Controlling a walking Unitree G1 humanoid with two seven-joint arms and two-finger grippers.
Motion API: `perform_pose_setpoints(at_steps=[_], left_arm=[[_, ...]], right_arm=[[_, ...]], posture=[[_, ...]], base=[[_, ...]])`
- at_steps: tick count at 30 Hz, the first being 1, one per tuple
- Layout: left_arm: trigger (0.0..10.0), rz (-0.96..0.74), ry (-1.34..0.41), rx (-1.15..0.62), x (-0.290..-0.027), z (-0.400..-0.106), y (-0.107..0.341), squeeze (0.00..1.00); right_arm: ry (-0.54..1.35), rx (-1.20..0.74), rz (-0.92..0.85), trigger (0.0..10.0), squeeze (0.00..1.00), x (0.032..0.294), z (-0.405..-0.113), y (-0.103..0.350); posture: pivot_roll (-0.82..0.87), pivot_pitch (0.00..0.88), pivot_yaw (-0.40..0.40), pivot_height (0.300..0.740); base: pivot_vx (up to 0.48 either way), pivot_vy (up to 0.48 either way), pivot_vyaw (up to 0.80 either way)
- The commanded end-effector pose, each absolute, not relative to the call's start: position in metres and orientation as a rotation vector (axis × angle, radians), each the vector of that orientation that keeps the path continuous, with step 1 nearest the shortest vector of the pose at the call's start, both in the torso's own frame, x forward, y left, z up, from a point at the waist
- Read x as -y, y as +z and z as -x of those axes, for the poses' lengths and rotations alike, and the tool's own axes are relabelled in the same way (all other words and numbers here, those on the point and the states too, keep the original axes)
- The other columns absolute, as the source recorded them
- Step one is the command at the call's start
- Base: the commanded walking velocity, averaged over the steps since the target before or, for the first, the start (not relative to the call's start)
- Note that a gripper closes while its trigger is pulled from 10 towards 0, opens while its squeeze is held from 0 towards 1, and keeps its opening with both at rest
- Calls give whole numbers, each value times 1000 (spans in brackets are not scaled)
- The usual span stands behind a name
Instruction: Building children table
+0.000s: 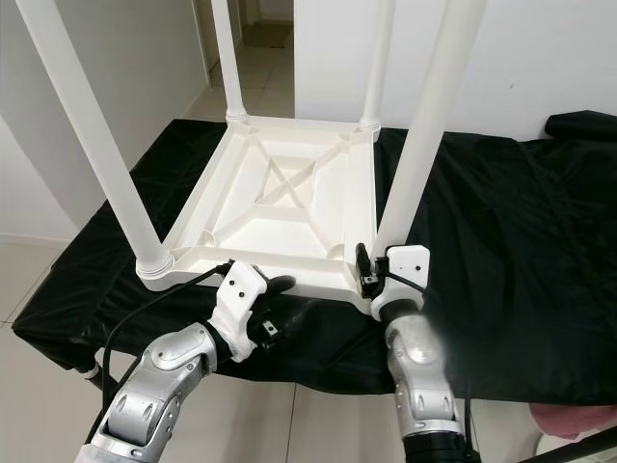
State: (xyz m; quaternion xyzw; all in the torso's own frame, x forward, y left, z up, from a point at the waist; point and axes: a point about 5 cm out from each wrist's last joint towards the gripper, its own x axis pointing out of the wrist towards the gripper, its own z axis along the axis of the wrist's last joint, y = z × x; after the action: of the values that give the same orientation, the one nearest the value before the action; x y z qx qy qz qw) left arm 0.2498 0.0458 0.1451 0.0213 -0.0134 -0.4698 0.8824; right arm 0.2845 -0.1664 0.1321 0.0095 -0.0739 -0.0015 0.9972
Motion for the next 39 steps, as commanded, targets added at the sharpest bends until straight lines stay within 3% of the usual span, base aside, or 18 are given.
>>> perform_pose_setpoints(at_steps=[1, 6, 13, 14, 19, 20, 21, 30, 39], left_arm=[[10000, -50, -814, 21, -52, -259, 142, 0], [10000, -48, -837, 19, -54, -261, 141, 0], [10000, -55, -827, 24, -58, -263, 142, 0], [10000, -61, -811, 36, -62, -266, 145, 0], [10000, -95, -822, 44, -67, -266, 146, 0], [10000, -102, -826, 39, -68, -265, 145, 0], [10000, -107, -828, 38, -69, -265, 145, 0], [10000, -127, -836, 43, -69, -265, 146, 0], [10000, -142, -886, 42, -56, -256, 143, 0]], right_arm=[[-110, 58, -64, 10000, 0, 170, -277, 115], [-246, 37, -111, 10000, 0, 162, -270, 114], [-251, 48, -113, 10000, 0, 160, -269, 114], [-231, 67, -119, 10000, 1000, 159, -268, 116], [-86, 127, -120, 10000, 1000, 165, -269, 128], [-54, 139, -107, 10000, 710, 170, -270, 131], [-24, 148, -86, 10000, 0, 174, -270, 135], [130, 142, -10, 10000, 0, 190, -276, 141], [516, 87, 75, 10000, 0, 186, -289, 146]], posture=[[-59, 0, 36, 740], [-50, 0, 29, 740], [-33, 0, 23, 740], [-23, 0, 27, 740], [-21, 0, 31, 740], [-17, 0, 36, 740], [-15, 0, 35, 740], [0, 0, 27, 740], [13, 0, 10, 740]], base=[[0, 0, 0], [0, 0, 0], [0, 0, 0], [0, 0, 0], [0, 0, 0], [0, 0, 0], [0, 0, 0], [0, 0, 0], [0, 0, 0]])
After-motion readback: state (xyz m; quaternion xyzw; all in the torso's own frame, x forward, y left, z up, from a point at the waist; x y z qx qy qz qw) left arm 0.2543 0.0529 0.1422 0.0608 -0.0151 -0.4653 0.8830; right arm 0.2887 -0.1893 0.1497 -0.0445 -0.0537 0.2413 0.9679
